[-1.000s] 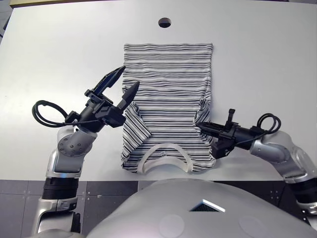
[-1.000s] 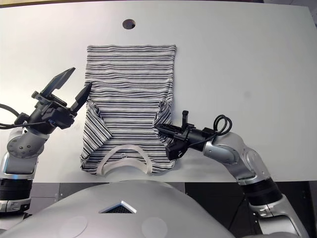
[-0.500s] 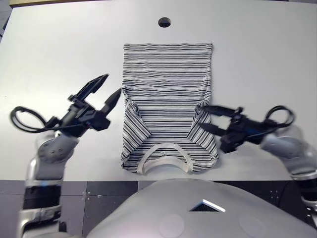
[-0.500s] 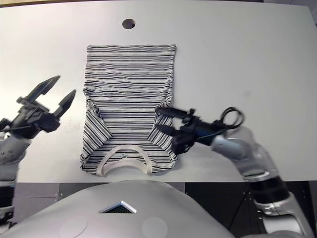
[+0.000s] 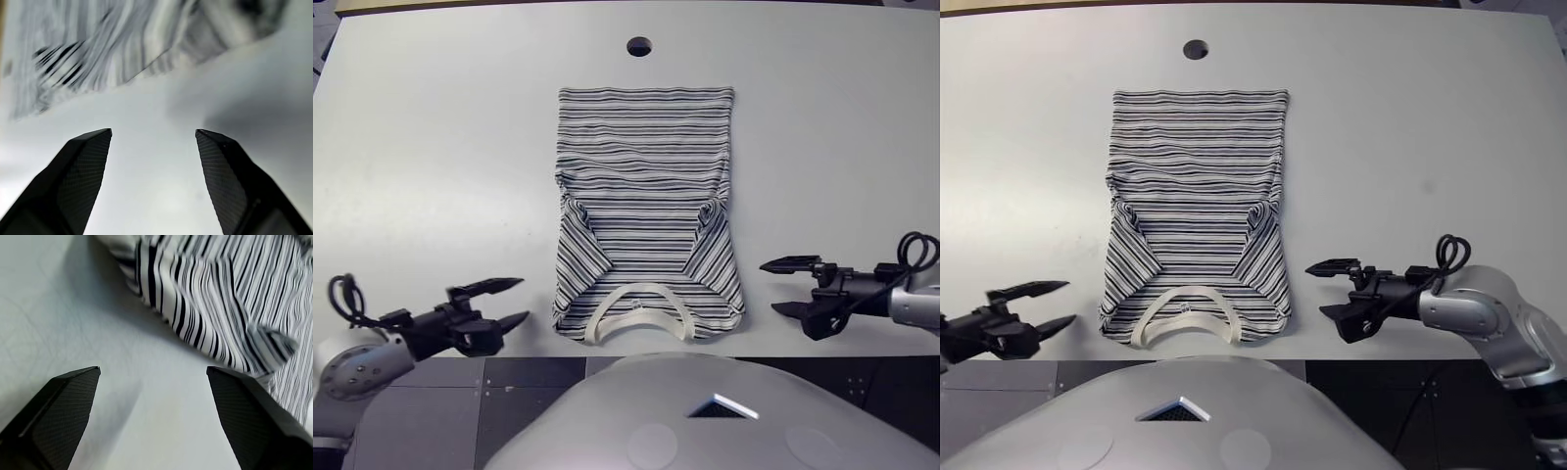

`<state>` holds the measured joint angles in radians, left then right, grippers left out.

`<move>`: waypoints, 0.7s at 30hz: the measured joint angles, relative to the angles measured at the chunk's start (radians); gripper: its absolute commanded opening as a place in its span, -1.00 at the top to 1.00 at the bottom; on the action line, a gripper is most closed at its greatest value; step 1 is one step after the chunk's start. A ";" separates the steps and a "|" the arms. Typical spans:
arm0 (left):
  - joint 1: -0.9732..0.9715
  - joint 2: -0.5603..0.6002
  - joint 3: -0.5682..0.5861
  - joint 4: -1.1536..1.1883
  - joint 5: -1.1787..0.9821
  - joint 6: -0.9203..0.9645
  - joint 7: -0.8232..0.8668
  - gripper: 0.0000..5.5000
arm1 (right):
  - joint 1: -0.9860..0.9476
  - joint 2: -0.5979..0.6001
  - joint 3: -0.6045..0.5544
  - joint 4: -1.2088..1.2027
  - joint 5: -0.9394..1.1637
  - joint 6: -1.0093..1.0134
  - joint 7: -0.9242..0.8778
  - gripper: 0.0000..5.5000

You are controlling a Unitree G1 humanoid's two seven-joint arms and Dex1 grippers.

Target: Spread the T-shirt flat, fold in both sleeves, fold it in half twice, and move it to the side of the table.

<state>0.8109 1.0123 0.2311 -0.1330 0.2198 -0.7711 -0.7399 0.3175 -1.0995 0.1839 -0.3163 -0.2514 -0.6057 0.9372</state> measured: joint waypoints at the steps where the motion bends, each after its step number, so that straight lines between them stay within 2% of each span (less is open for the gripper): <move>1: -0.014 0.010 -0.017 0.000 0.002 -0.006 -0.008 -0.16 | -0.020 0.002 0.022 -0.001 0.001 -0.004 0.010 -0.46; 9: -0.221 0.015 -0.213 -0.004 0.018 -0.039 -0.038 -0.16 | -0.076 0.046 0.135 -0.019 0.009 -0.029 0.035 -0.46; 15: -0.234 0.027 -0.258 -0.013 -0.011 -0.036 -0.045 -0.16 | -0.076 0.049 0.146 -0.029 0.011 -0.028 0.034 -0.46; 18: -0.234 0.052 -0.268 -0.012 -0.020 -0.059 -0.058 -0.17 | -0.076 0.061 0.153 -0.028 0.010 -0.025 0.032 -0.27; 21: -0.238 0.059 -0.282 -0.002 -0.022 -0.072 -0.060 0.02 | -0.077 0.070 0.162 -0.023 0.005 -0.024 0.032 -0.08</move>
<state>0.5725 1.0717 -0.0510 -0.1345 0.1978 -0.8432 -0.7996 0.2406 -1.0292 0.3458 -0.3394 -0.2466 -0.6296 0.9689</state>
